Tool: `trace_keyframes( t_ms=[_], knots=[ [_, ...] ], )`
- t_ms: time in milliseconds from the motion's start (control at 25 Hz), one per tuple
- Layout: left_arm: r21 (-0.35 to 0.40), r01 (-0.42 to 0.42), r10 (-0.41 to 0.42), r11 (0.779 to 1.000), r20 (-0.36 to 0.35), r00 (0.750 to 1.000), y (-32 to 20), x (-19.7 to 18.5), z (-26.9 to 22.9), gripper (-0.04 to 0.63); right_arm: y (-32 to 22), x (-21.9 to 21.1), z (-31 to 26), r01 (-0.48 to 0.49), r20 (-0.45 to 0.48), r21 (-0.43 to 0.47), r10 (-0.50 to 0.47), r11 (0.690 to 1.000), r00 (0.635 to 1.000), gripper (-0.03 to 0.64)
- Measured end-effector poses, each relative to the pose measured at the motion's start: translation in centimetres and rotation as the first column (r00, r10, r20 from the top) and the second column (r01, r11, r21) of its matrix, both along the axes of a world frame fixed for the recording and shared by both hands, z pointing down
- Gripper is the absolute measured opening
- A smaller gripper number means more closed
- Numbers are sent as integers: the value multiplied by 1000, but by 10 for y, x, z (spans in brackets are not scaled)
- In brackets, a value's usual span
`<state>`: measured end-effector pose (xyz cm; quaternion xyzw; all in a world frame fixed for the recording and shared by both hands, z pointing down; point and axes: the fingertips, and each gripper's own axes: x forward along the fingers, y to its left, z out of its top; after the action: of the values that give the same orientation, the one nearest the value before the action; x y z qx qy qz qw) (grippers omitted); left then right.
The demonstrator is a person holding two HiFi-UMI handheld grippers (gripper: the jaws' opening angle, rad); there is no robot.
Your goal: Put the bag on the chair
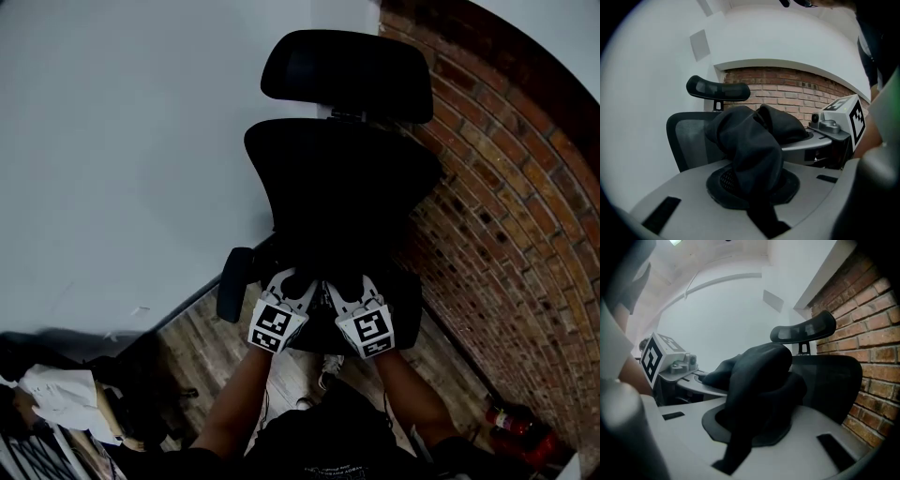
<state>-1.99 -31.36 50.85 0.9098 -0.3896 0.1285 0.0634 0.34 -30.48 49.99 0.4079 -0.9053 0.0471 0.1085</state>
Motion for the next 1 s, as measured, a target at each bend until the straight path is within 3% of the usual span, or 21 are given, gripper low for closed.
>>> trace_keyframes(
  t_ms=[320,600,1000],
  knots=[
    [-65,26,-23,998,45,999,-53,7,48,60,-51,6,46,19,-3,-71,-19,997,1000,43],
    [-105,60,-58,993,20,998,-86,3,82,60,-83,2,79,38,-14,-105,-40,994,999,43],
    [-127,29,-22,992,59,998,-115,1,132,61,-111,1,131,13,-62,-148,-22,989,998,43]
  ],
)
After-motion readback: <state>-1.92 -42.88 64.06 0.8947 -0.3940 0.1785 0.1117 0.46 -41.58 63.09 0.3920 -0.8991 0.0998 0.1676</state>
